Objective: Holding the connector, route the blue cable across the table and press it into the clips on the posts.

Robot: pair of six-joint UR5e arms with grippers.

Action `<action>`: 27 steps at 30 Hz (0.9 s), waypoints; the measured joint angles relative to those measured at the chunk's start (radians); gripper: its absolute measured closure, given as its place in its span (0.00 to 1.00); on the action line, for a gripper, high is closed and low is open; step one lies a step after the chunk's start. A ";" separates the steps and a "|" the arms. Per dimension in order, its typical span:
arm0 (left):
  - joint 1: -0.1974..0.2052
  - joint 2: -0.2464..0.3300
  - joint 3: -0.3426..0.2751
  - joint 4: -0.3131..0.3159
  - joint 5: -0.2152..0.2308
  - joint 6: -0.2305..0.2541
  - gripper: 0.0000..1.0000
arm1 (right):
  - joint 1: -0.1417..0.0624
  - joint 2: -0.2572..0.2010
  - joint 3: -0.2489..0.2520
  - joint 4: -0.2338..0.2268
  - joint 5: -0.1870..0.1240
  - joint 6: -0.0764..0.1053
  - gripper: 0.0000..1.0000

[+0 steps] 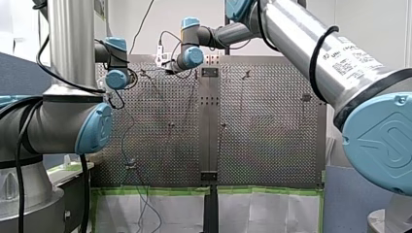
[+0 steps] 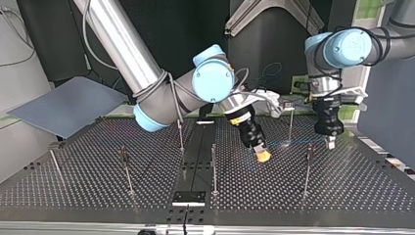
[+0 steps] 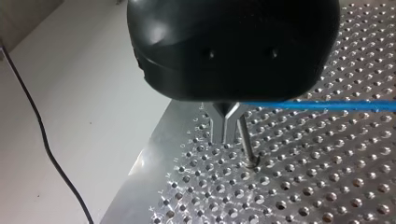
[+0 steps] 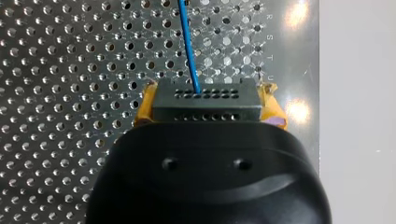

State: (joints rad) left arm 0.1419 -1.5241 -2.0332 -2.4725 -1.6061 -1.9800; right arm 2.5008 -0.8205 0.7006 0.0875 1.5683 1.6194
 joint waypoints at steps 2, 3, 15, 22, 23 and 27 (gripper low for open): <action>0.003 -0.016 0.009 0.017 0.015 -0.013 1.00 | -0.001 0.000 0.000 0.000 0.000 0.000 1.00; 0.004 -0.023 0.013 0.026 0.023 -0.016 1.00 | -0.002 0.000 0.001 0.000 0.000 0.001 1.00; 0.035 -0.085 0.072 0.127 0.064 -0.075 1.00 | -0.014 0.002 0.000 -0.002 -0.002 0.002 1.00; 0.050 -0.110 0.095 0.150 0.098 -0.094 1.00 | -0.027 0.003 0.000 -0.004 -0.003 0.002 1.00; 0.050 -0.119 0.097 0.150 0.101 -0.095 1.00 | -0.030 0.003 0.000 -0.005 -0.003 0.002 1.00; 0.052 -0.142 0.099 0.148 0.105 -0.095 1.00 | -0.036 0.003 0.000 -0.005 -0.005 0.002 1.00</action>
State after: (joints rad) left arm 0.1943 -1.6659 -1.9344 -2.3248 -1.5008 -2.0750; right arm 2.4645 -0.8172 0.7009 0.0827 1.5630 1.6215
